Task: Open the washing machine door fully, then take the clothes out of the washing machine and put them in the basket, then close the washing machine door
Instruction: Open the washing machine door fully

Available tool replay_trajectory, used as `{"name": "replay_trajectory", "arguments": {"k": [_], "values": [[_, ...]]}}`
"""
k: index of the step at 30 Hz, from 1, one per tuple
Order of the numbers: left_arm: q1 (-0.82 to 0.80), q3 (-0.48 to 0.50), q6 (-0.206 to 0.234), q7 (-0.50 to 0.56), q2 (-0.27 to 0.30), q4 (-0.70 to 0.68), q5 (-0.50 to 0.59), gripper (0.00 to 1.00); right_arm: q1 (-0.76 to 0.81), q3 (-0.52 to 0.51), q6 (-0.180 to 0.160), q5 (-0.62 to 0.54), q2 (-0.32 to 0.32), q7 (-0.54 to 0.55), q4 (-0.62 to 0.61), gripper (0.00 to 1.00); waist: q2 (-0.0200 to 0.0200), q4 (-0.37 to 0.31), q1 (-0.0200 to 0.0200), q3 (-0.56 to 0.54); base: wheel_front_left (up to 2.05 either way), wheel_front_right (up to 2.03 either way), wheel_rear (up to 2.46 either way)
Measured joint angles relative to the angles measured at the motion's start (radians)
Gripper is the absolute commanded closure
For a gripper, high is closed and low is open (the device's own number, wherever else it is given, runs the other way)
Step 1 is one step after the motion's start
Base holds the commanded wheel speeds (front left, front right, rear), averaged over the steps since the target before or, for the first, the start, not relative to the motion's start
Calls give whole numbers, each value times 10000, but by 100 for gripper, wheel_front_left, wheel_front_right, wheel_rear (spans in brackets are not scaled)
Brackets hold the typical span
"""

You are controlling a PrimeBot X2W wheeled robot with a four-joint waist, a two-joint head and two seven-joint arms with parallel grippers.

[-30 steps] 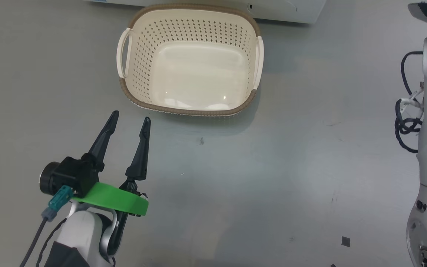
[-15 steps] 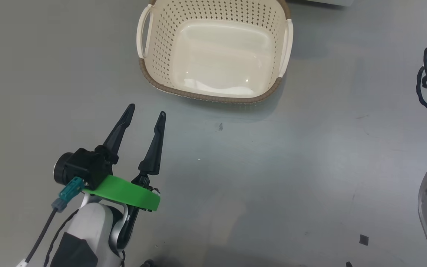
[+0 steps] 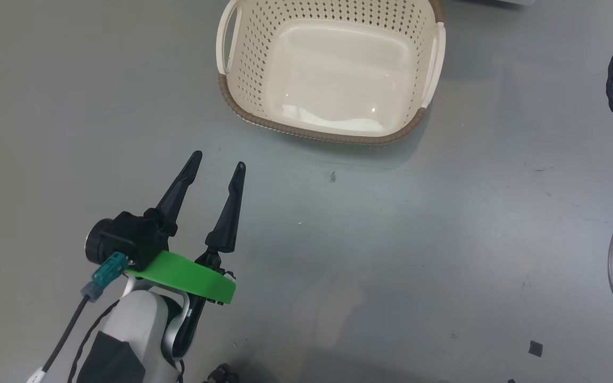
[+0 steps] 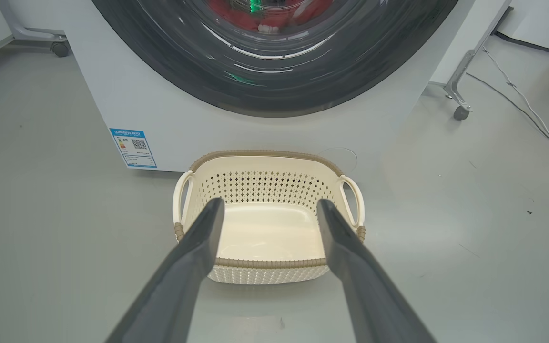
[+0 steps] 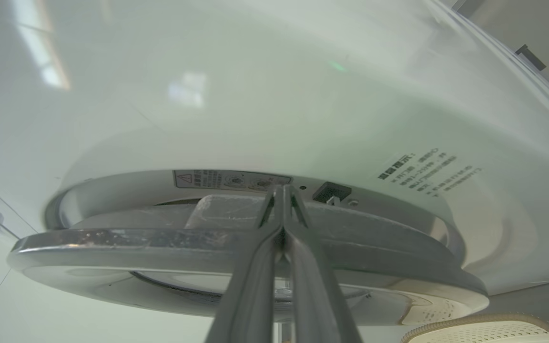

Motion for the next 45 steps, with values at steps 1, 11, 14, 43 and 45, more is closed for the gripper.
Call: {"name": "replay_trajectory", "arguments": {"k": [1,11,14,43,45], "values": [[0,-19,0,0,0,13,-4,0,-84,-6,0,15,0,40,71,100,0,17,0,4,0,0,0],[-58,-278,0,0,-15,59,-159,0,-957,-232,-2,362,-2,556,660,100,0,234,0,111,0,0,0],[-99,-268,0,0,-15,69,-161,0,-1030,-286,-2,399,-6,675,955,100,0,274,0,130,0,0,0],[-149,-314,0,0,-19,128,-424,0,-2052,-1116,-2,1542,-309,2610,2980,100,0,337,-1,150,0,0,0],[-151,-314,0,0,-19,128,-424,0,-2088,-1118,-2,1546,-314,2673,3060,100,0,324,-1,142,0,0,0]]}}
